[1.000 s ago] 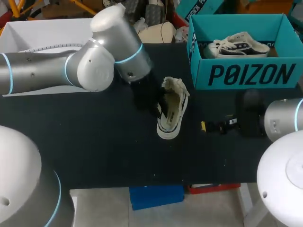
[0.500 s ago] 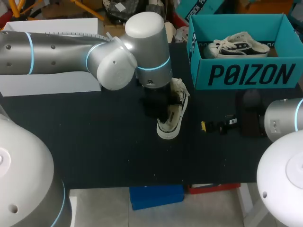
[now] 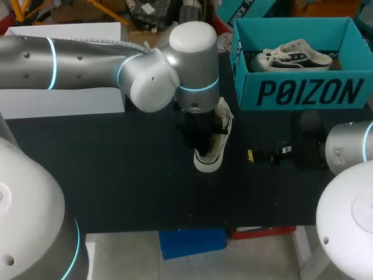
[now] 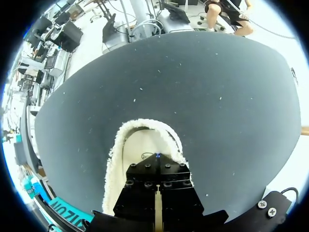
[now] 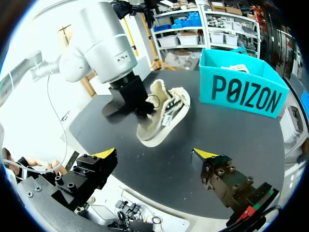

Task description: Take the shoe out of the shoebox, open the shoe tongue, remove and reinsert the insole, then place the shoe into the shoebox

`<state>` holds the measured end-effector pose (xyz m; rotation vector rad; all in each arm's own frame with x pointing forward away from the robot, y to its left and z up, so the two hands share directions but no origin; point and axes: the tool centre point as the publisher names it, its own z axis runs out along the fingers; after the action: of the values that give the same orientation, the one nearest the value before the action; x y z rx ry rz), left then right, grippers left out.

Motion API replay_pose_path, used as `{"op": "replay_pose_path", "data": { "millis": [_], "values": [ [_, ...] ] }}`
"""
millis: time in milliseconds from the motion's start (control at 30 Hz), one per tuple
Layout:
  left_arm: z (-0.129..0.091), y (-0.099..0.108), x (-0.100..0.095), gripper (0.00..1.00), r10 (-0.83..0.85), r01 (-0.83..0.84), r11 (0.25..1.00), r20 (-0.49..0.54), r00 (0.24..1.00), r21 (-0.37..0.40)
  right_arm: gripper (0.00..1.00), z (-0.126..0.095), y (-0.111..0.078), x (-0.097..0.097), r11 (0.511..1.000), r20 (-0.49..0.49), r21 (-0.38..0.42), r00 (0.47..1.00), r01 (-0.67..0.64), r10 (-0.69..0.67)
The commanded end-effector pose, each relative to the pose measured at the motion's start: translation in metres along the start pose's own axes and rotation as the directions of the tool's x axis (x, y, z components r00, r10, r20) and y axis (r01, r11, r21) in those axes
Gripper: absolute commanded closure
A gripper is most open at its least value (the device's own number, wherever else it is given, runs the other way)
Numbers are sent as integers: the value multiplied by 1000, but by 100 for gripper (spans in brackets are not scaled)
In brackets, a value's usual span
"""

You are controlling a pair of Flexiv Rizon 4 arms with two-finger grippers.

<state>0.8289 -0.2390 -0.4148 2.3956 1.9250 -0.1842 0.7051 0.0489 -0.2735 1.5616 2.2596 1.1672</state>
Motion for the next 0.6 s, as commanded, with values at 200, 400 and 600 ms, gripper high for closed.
{"op": "replay_pose_path", "data": {
  "millis": [200, 400, 600],
  "values": [
    [-52, 5, 1, 100, -186, 145, 979, 343, 921, 142, 0, 1, -2, 0, 1000, -2, -3, 1000, -1, 1],
    [-99, 19, 7, 100, -345, 277, 939, 515, 785, 206, 0, 1, -2, 0, 1000, -2, -3, 1000, -1, 1],
    [-122, 41, 14, 100, -570, 490, 813, 604, 556, 316, 0, 1, -2, 0, 1000, -2, -3, 1000, -1, 1]
  ]
}}
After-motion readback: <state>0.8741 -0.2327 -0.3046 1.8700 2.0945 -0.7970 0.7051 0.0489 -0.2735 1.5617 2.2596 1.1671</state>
